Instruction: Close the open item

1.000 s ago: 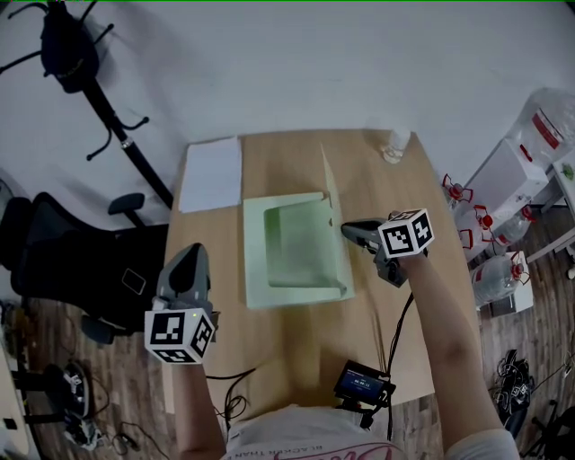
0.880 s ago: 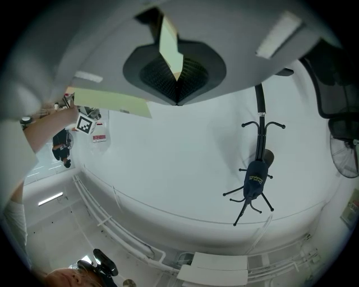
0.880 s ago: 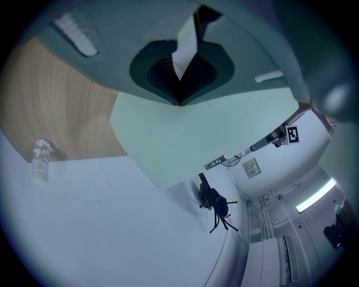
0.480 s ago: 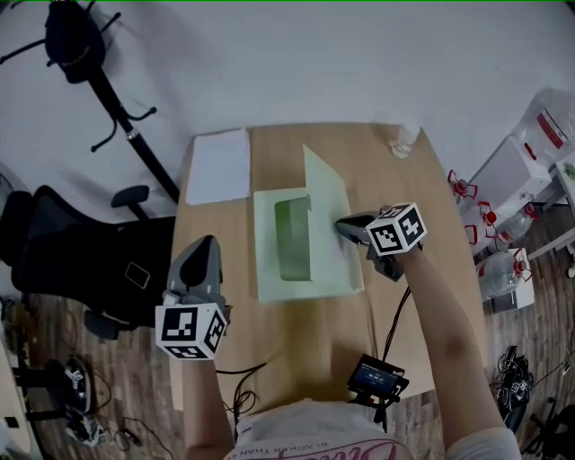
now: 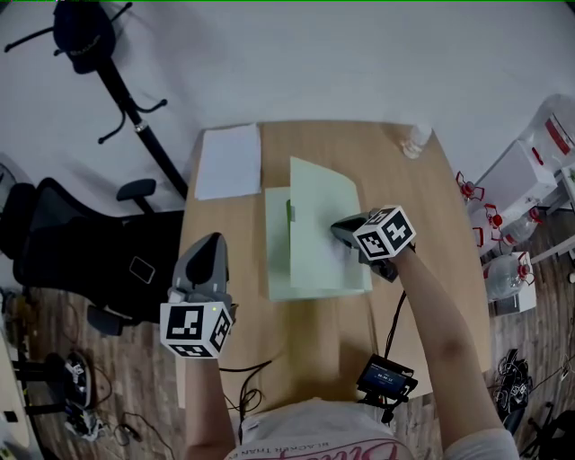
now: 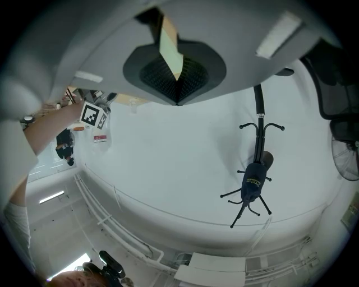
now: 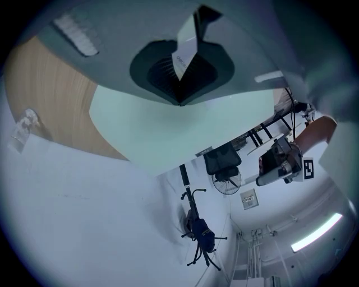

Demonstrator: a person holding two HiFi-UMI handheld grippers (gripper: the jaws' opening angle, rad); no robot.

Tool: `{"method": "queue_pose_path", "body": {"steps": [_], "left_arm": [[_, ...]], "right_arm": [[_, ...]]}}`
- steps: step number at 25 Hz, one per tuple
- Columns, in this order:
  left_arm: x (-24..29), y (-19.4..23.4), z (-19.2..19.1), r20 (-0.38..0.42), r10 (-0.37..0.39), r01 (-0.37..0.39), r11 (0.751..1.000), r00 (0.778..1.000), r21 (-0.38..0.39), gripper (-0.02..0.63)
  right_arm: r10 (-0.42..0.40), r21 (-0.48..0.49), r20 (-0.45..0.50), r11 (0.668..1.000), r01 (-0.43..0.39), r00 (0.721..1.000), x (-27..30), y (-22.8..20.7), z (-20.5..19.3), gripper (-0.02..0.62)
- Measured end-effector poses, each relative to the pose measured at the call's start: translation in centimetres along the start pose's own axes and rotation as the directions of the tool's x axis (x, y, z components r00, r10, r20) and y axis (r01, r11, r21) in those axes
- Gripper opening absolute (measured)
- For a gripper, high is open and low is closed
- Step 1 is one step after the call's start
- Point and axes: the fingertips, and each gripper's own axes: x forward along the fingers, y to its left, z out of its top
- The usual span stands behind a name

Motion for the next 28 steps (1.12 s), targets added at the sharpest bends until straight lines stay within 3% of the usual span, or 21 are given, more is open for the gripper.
{"method": "queue_pose_path", "body": {"steps": [11, 20, 28], "left_arm": [[-0.2, 0.5, -0.7, -0.01, -0.003, 0.003, 1.0, 1.0, -0.004, 0.014], [-0.1, 1.2, -1.2, -0.017, 0.001, -0.001, 1.0, 1.0, -0.008, 0.014], [0.0, 1.6, -1.6, -0.022, 0.005, -0.006, 1.0, 1.0, -0.016, 0.014]], "right_arm": [[-0.042, -0.062, -0.085, 0.997, 0.036, 0.995, 2.9, 0.8, -0.5, 0.003], [-0.101, -0.171, -0.148, 0.982, 0.075, 0.984, 5.6, 1.5, -0.2, 0.003], [-0.11, -0.173, -0.171, 0.982, 0.08, 0.979, 7.4, 1.9, 0.0, 0.003]]}}
